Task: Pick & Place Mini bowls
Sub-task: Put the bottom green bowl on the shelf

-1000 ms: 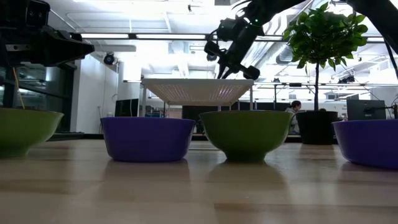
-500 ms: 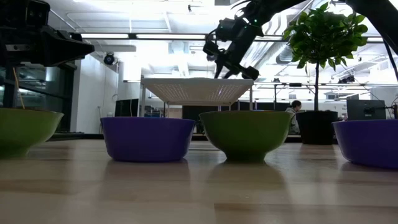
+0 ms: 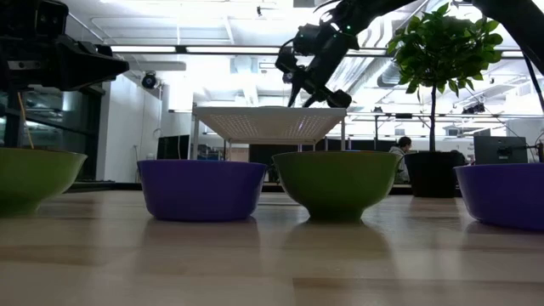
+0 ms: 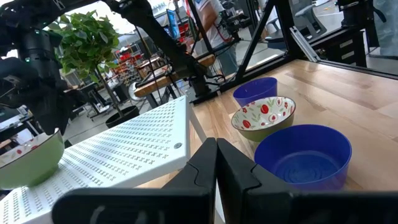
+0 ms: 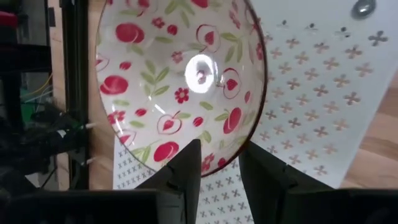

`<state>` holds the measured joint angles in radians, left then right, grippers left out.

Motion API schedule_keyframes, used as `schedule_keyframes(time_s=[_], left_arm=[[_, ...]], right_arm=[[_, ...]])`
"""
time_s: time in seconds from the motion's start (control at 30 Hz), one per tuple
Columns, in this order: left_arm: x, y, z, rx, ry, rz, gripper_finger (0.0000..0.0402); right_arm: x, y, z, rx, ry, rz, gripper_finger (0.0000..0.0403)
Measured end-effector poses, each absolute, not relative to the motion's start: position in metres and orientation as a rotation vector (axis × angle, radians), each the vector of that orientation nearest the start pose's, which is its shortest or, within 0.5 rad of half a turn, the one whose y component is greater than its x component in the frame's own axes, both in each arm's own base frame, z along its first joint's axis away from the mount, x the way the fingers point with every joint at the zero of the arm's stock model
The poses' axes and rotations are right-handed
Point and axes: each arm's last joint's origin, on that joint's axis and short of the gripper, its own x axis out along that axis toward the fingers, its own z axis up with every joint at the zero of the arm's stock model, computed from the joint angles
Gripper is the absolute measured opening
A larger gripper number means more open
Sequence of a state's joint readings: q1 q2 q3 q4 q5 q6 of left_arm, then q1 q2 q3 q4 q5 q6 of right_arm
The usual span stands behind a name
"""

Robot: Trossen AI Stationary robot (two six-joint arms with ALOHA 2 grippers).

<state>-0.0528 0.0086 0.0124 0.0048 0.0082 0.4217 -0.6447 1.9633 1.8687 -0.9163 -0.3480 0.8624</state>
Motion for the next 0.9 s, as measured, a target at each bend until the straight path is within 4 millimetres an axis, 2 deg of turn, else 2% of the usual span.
schedule_keyframes(time_s=[0.27,0.9], left_arm=[[0.097,-0.005,0.168,0.421,-0.021,-0.058,0.0],[0.097,-0.005,0.168,0.421,-0.021,-0.058,0.0]], right_arm=[[0.344,-0.241,0.307,1.261,0.738,-0.643,0.0097],[0.357,-0.217,0.307,1.229,0.794,-0.589,0.0097]])
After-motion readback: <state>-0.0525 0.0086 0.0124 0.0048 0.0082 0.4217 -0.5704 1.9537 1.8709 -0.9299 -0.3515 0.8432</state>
